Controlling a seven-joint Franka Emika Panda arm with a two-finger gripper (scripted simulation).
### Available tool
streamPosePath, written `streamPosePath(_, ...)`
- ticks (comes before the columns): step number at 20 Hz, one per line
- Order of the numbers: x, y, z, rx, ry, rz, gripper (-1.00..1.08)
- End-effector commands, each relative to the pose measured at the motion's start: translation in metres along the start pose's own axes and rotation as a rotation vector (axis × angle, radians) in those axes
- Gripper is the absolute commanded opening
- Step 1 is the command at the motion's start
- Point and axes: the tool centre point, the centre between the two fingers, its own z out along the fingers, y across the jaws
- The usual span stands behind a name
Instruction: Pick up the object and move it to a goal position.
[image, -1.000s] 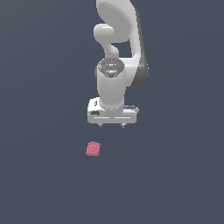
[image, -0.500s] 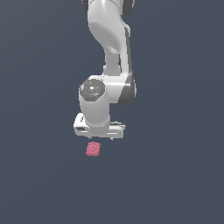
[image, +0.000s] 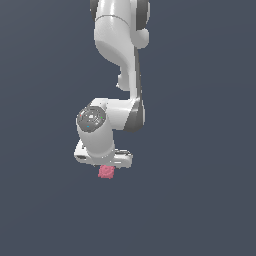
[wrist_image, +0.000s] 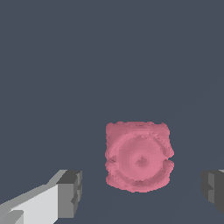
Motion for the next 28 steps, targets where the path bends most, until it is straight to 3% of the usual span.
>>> streamPosePath(1,0.003,0.004,0.003,0.000,0.000,0.003,1.00)
streamPosePath(23,0.004,0.005,0.055,0.000,0.000,0.005,1.00)
streamPosePath(24,0.004,0.005,0.055,0.000,0.000,0.005,-1.00)
streamPosePath(28,0.004,0.005,0.055,0.000,0.000,0.005,-1.00)
